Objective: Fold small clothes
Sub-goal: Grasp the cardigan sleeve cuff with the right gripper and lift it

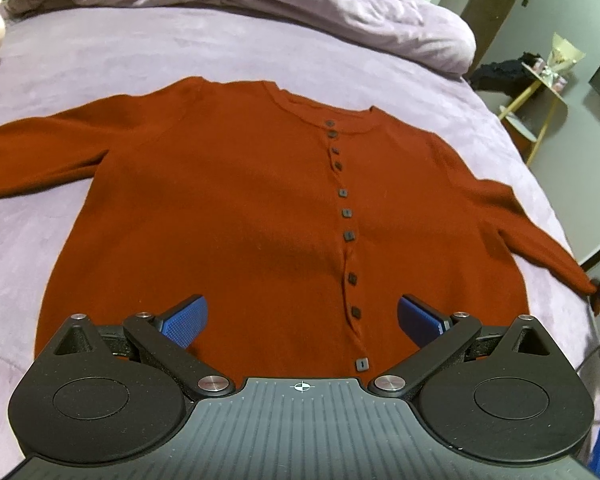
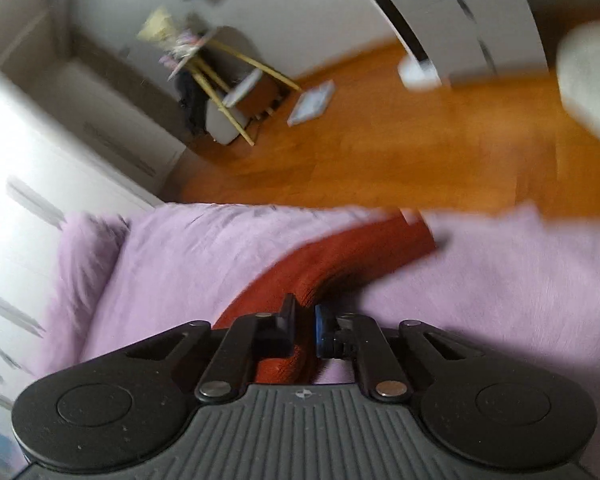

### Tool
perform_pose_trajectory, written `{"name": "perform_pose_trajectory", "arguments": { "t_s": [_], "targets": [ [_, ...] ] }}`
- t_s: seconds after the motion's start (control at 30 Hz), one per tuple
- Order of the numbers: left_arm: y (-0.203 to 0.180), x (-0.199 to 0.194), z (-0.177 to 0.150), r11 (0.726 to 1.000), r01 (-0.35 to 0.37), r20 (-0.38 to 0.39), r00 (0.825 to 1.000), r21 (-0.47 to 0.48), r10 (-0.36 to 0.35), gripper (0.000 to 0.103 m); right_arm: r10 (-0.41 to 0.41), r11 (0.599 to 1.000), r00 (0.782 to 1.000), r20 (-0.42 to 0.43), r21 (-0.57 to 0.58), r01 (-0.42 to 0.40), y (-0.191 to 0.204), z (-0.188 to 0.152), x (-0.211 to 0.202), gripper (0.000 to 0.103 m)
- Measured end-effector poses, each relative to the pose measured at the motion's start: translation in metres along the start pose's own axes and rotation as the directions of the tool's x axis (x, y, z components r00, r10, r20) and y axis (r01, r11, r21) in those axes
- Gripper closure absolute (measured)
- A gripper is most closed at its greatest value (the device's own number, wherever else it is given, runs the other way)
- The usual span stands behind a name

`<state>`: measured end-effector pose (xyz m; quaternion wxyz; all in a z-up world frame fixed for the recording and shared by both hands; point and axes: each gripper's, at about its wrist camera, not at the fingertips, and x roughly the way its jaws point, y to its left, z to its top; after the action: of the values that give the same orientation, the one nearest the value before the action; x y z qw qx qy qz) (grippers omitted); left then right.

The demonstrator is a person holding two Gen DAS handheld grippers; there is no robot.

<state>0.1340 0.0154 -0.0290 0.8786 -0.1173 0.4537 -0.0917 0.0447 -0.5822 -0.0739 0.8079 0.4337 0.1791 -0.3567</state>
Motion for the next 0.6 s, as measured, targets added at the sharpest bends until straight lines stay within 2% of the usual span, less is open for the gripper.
{"name": "perform_pose_trajectory", "arguments": {
  "t_s": [0.03,0.07,0.13,0.17,0.23,0.27,0.3,0.33,0.37,0.4,0.47,0.6],
  "targets": [
    [0.001,0.000,0.003,1.000,0.006,0.003,1.000,-0.001,-0.006,0.001,0.023,0.996,0.999,0.035,-0.089,-0.020,0.020,-0.005,-0.009,0.096],
    [0.002,0.001,0.006,1.000,0.015,0.005,1.000,0.000,-0.015,0.002,0.085,0.980,0.995,0.047,-0.182,-0.075,0.041,-0.011,-0.020,0.096],
    [0.001,0.002,0.014,0.999,0.038,0.011,0.999,0.005,-0.039,0.012,0.259,0.905,0.966,-0.001,-0.350,-0.243,0.089,-0.036,-0.049,0.096],
    [0.000,0.003,0.020,0.998,0.055,0.018,0.998,0.005,-0.055,0.012,0.360,0.838,0.931,-0.067,-0.416,-0.354,0.112,-0.055,-0.065,0.096],
    [-0.004,0.006,0.029,0.995,0.100,0.027,0.995,0.004,-0.100,0.012,0.511,0.670,0.832,-0.218,-0.505,-0.544,0.150,-0.097,-0.095,0.095],
    [-0.005,0.009,0.033,0.993,0.121,0.026,0.992,0.002,-0.121,0.012,0.558,0.576,0.772,-0.304,-0.528,-0.624,0.165,-0.122,-0.108,0.094],
    [-0.006,0.012,0.037,0.990,0.144,0.020,0.989,-0.002,-0.144,0.012,0.574,0.498,0.722,-0.387,-0.535,-0.683,0.175,-0.146,-0.117,0.090],
    [-0.005,0.019,0.041,0.985,0.170,0.007,0.986,-0.014,-0.169,0.012,0.563,0.441,0.681,-0.468,-0.526,-0.727,0.183,-0.171,-0.123,0.082],
    [-0.004,0.025,0.043,0.982,0.185,-0.006,0.983,-0.030,-0.186,0.012,0.546,0.419,0.655,-0.522,-0.507,-0.753,0.185,-0.190,-0.125,0.077],
    [-0.003,0.031,0.045,0.979,0.201,-0.022,0.979,-0.047,-0.202,0.012,0.512,0.421,0.649,-0.563,-0.494,-0.760,0.184,-0.210,-0.125,0.072],
    [0.003,0.047,0.049,0.972,0.221,-0.056,0.973,-0.080,-0.226,0.012,0.458,0.451,0.674,-0.579,-0.503,-0.738,0.174,-0.237,-0.123,0.072],
    [0.013,0.074,0.051,0.968,0.213,-0.116,0.967,-0.131,-0.228,0.012,0.385,0.580,0.721,-0.576,-0.457,-0.674,0.141,-0.248,-0.114,0.072]
  ]
}}
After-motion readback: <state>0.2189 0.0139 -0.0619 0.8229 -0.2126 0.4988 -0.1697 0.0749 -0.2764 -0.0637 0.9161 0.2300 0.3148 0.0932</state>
